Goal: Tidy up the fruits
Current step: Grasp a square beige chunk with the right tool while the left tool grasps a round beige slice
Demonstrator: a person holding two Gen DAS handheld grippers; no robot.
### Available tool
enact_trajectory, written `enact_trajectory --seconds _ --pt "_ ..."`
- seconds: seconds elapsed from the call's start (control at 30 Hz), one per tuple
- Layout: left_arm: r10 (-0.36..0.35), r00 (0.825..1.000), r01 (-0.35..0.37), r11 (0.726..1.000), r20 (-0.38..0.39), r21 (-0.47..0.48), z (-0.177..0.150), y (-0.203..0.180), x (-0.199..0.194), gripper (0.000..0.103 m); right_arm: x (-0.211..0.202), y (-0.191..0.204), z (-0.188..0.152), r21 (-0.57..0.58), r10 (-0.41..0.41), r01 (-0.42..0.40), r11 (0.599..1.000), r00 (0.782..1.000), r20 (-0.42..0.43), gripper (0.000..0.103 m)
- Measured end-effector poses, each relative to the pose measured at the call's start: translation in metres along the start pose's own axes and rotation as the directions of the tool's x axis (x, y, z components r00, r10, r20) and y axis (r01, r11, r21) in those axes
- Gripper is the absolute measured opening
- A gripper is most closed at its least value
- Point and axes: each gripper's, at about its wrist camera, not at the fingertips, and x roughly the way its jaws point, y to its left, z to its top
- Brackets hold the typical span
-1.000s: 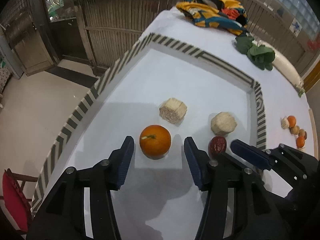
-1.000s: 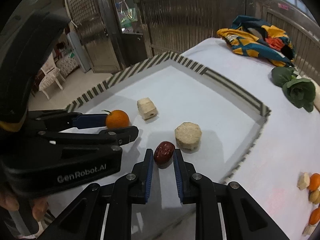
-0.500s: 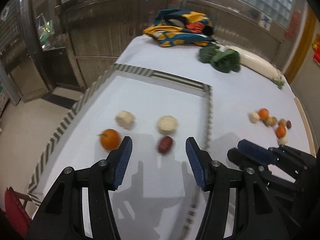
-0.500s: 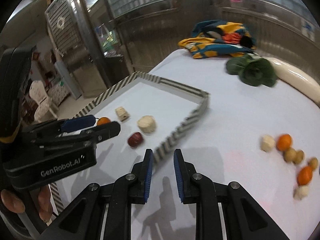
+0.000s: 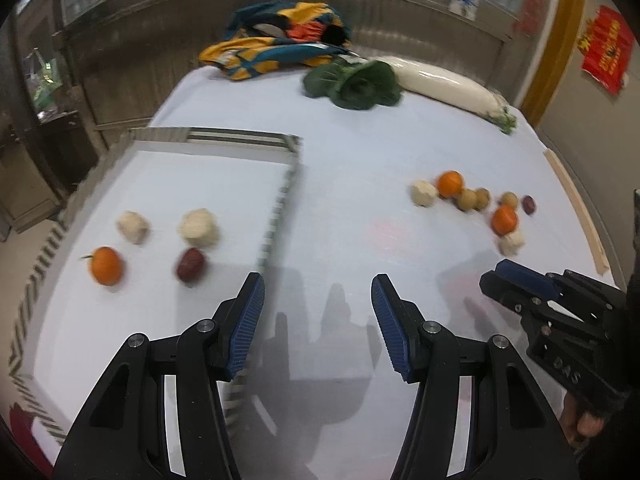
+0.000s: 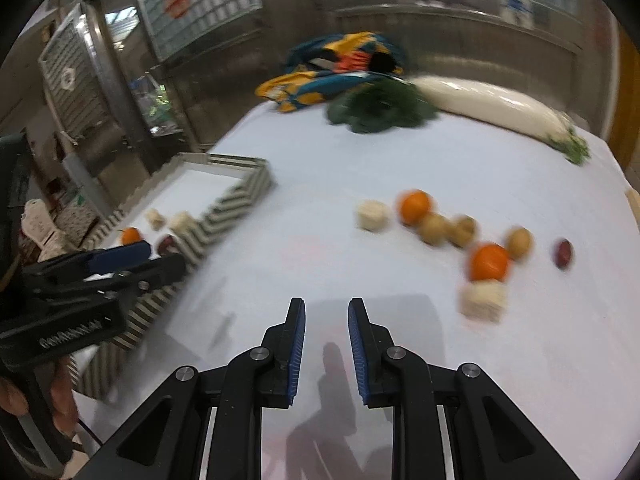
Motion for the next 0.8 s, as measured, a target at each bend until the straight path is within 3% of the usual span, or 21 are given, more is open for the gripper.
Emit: enact_trajectory --seconds 0.2,0.4,0.5,0.7,0.73,0.8 --pt "-0.023 0.999 0.024 0.999 -0.037 0.029 0.001 -0.024 0.017 0.056 -0.004 -0.052 -0.014 0.044 -0.108 0.109 0.993 0.994 -0.027 0.021" --pt "-0.046 0.997 0.048 0.998 -0.060 0.032 0.012 -0.046 0.037 0.056 -0.006 -0.093 -0.017 0.106 -0.134 0.136 0.985 0.991 -0.028 0.027" --pt "-0.051 0.997 0.053 0.998 -0.066 0.041 0.017 -0.058 0.046 0.056 0.002 -0.100 -0.010 0.107 -0.099 0.103 0.989 0.994 -0.039 0.038" --pt "-0.046 0.996 0.049 0.998 -0.076 0.027 0.034 -0.073 0.069 0.056 0.022 -0.093 0.006 0.047 -0.076 0.077 0.996 0.997 -0.024 0.038" --pt "-0.037 0.996 0.039 0.999 -0.075 0.027 0.037 -0.074 0.072 0.056 0.023 -0.091 0.006 0.026 -0.095 0.095 0.995 0.995 -0.014 0.032" --pt "-0.021 0.997 0.022 1.000 -0.068 0.018 0.044 -0.075 0.078 0.056 0.021 -0.092 0.004 0.023 -0.112 0.113 0.993 0.994 -0.014 0.030"
